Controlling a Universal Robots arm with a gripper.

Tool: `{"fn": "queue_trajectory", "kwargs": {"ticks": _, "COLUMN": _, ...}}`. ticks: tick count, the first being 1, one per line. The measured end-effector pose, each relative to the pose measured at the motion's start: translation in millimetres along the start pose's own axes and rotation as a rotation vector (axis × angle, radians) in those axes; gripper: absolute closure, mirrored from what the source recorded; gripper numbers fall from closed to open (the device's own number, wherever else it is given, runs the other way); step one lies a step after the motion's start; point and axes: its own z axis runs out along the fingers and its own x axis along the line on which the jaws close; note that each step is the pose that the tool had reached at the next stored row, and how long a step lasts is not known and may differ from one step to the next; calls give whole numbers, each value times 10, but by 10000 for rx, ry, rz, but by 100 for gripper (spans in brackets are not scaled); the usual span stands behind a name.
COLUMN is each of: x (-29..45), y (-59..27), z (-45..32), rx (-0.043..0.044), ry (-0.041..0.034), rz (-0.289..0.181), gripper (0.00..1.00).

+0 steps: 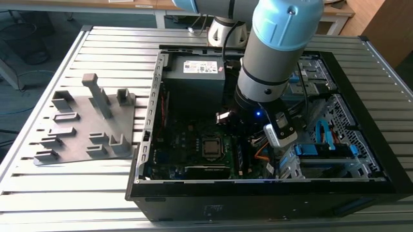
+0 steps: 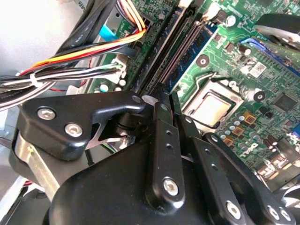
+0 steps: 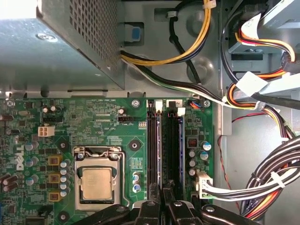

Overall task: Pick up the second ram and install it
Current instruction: 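Insert the second ram into the second slot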

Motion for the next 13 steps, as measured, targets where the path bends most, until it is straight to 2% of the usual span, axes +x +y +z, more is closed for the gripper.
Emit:
{"fn": "queue_trajectory", "kwargs": {"ticks": 10, "x": -5, "y": -3, "z": -1, "rx": 0, "ry": 1, "rz": 2, "gripper": 86}}
{"fn": "queue_trajectory", "kwargs": {"ticks": 13, "x": -5, "y": -2, "z": -22, "rx": -2, "ry": 0, "rz": 5, "gripper": 86}}
